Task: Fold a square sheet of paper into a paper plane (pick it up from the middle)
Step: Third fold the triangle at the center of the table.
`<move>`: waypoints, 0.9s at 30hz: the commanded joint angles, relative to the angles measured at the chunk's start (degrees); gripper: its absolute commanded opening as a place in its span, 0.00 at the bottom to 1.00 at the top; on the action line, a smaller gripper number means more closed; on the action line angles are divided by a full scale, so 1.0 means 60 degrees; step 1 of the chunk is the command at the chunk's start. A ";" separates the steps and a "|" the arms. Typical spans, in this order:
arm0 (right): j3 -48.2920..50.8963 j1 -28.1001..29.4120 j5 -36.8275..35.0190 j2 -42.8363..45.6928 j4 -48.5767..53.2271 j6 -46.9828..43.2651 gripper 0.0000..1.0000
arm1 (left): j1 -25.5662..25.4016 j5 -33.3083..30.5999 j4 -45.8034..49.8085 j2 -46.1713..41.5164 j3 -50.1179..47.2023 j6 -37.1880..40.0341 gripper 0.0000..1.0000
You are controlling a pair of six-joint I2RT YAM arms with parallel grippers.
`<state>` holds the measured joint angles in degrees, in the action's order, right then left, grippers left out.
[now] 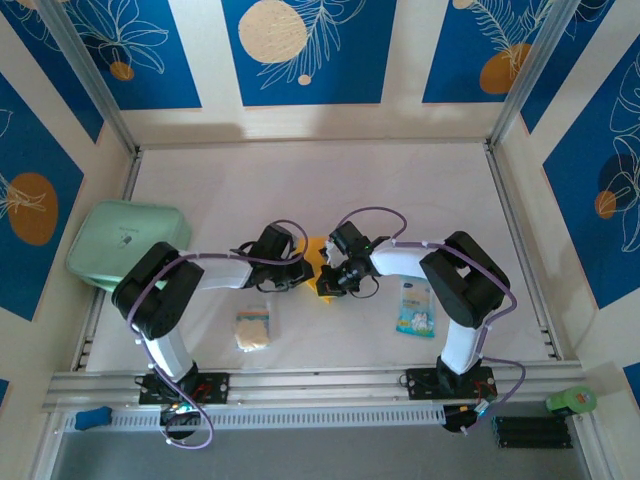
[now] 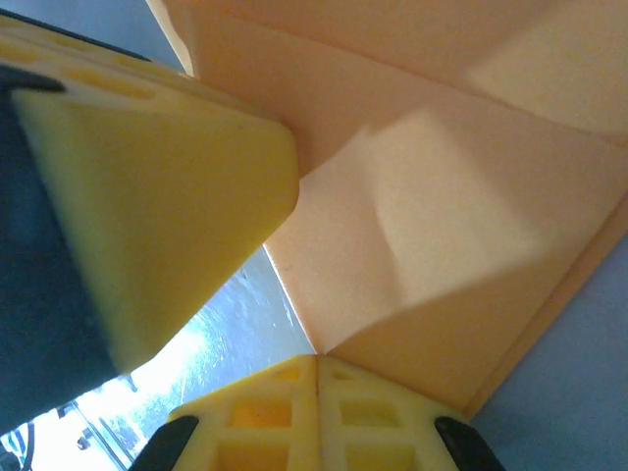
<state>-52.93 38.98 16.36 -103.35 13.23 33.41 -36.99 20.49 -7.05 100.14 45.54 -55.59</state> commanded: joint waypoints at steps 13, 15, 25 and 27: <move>0.1146 -0.0044 -0.0109 0.0578 0.0849 -0.0437 0.00 | -0.0035 -0.1027 0.1582 0.0573 0.0101 -0.0117 0.10; 0.1468 -0.0037 -0.0064 0.0873 0.0912 -0.0385 0.00 | -0.0039 -0.1027 0.1581 0.0581 0.0101 -0.0099 0.10; 0.1696 -0.0154 0.0012 0.3065 0.0421 0.0216 0.01 | -0.0044 -0.0742 0.1395 0.0552 0.0201 -0.0052 0.10; 0.1580 -0.0154 -0.0267 0.3332 0.0308 0.0270 0.02 | -0.0043 -0.0734 0.1393 0.0538 0.0201 -0.0077 0.10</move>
<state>-42.02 38.22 15.62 -86.35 15.46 33.54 -37.04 18.85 -3.73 101.01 47.16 -56.05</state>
